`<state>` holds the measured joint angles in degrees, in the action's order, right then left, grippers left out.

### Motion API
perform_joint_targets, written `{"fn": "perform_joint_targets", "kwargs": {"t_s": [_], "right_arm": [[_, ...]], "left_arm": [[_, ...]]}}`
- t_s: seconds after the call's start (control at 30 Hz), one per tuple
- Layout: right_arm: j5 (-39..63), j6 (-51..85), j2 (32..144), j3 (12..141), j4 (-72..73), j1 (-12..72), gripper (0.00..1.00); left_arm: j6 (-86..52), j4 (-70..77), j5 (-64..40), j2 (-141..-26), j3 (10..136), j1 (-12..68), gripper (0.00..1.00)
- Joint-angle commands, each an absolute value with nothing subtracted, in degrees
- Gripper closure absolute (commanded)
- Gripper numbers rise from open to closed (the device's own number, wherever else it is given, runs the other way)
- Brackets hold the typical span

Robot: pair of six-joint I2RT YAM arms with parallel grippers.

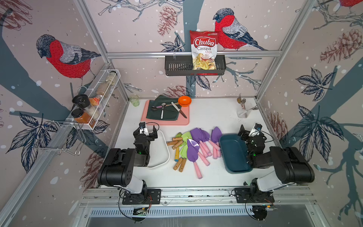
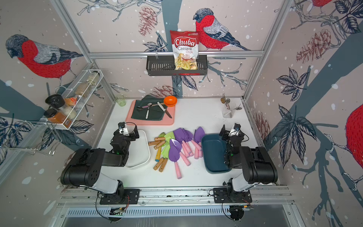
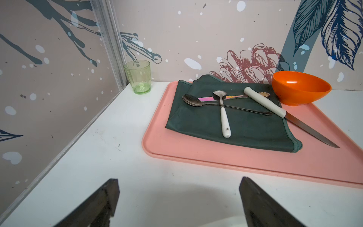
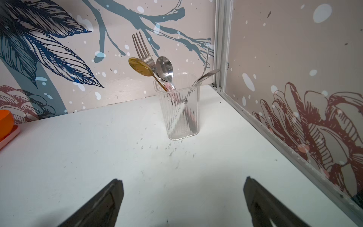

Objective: Sort the small shovels by color and place them into the storage box
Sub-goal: Move the storage box to the center of the board.

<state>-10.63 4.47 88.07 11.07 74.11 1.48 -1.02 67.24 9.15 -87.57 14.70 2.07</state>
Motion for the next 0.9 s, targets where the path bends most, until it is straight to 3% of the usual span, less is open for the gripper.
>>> {"fn": "perform_joint_targets", "kwargs": {"t_s": [0.0, 0.53, 0.67, 0.8, 0.87], "right_arm": [[-10.7, 4.1, 87.9, 11.1, 76.5, 1.5, 0.0], [-10.8, 4.1, 87.8, 10.9, 76.7, 1.6, 0.0], [-14.7, 3.9, 84.9, 9.4, 77.7, 2.8, 0.0], [-14.6, 1.3, 76.2, 11.4, 67.1, 4.9, 0.0], [-15.0, 3.1, 72.1, 16.5, 53.6, 5.4, 0.0]], "left_arm": [[-0.4, 69.1, 9.2, -87.4, 14.7, 1.9, 0.02], [-0.4, 69.0, 9.1, -87.3, 14.7, 2.0, 0.01], [-0.3, 68.3, 8.9, -86.4, 15.2, 1.9, 0.01], [0.4, 59.6, 6.8, -81.8, 18.2, 1.9, 0.02], [1.0, 53.3, 5.0, -79.0, 20.7, 2.0, 0.02]]}}
